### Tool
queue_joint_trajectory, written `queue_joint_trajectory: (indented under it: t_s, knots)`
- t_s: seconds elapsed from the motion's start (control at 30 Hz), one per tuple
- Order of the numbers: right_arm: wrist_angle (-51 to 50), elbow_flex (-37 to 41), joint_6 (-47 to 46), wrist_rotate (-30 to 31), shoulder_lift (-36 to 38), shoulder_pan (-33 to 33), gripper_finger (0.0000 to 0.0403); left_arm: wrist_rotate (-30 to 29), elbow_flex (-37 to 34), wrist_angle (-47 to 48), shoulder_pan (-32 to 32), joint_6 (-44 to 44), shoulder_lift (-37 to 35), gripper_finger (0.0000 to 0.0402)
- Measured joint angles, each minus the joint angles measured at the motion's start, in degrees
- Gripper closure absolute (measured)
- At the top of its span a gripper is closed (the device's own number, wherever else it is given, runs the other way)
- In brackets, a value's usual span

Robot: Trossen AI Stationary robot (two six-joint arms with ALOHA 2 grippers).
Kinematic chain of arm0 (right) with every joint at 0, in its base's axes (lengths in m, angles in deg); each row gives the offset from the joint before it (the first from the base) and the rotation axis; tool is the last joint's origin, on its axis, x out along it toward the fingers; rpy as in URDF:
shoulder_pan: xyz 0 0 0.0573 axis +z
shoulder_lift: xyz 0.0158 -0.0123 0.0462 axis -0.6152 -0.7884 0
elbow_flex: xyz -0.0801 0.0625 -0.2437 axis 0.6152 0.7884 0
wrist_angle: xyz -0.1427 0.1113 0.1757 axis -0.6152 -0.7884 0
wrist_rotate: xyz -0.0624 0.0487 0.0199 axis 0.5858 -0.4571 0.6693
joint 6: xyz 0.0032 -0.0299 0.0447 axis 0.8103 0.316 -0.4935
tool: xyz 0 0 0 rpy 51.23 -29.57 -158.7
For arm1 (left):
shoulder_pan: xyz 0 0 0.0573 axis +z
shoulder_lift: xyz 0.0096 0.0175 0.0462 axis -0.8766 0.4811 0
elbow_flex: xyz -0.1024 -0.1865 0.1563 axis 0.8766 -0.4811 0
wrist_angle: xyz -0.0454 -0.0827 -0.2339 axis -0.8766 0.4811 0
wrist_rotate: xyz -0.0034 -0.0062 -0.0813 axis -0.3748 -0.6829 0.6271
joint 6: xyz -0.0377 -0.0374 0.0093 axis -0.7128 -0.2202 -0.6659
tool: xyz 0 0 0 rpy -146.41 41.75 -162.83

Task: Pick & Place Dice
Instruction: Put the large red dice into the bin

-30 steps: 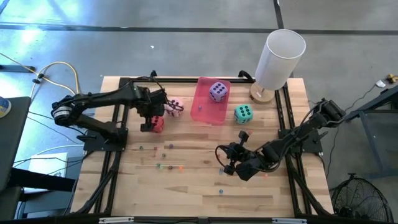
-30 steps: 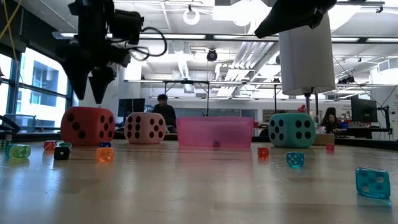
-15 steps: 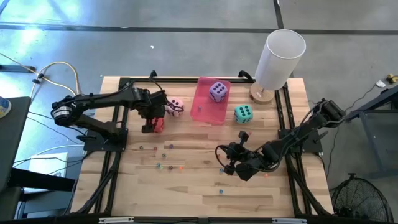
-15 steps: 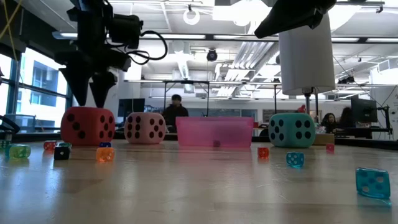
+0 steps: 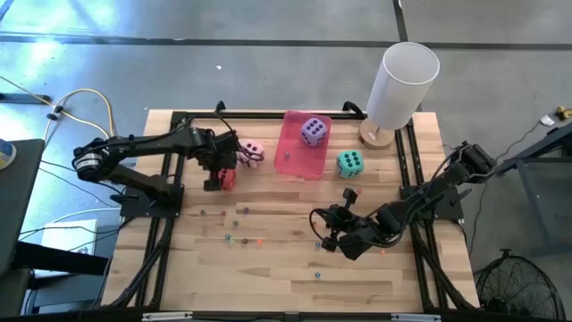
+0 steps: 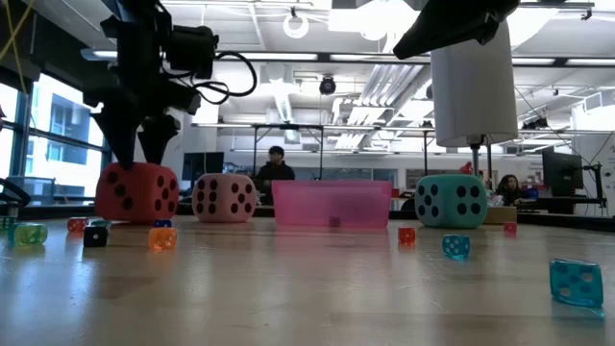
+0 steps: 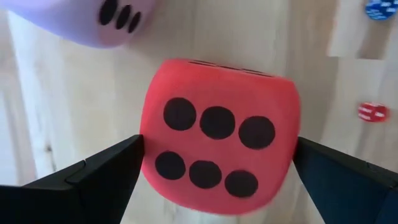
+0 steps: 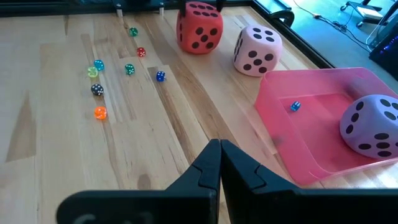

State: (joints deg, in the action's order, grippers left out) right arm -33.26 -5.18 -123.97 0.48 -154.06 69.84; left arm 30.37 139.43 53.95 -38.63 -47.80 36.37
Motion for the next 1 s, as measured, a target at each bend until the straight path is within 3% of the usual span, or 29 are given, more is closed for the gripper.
queue_joint_trajectory:
  t_s: [0.17, 0.7, 1.0]
  knots:
    - [0.0, 0.0, 0.0, 0.0, 0.0, 0.0, 0.0401, -1.38, -1.43, -2.07, -0.02, -0.02, -0.04, 0.0005]
    - [-0.02, 0.0, 0.04, 0.0, 0.0, 0.0, 0.0401, 4.46, -6.9, -5.63, -0.54, -3.48, -0.13, 0.0005]
    - [-0.02, 0.0, 0.09, 0.0, 0.0, 0.0, 0.0401, 1.42, -8.68, -8.21, -2.97, -6.96, -0.04, 0.0005]
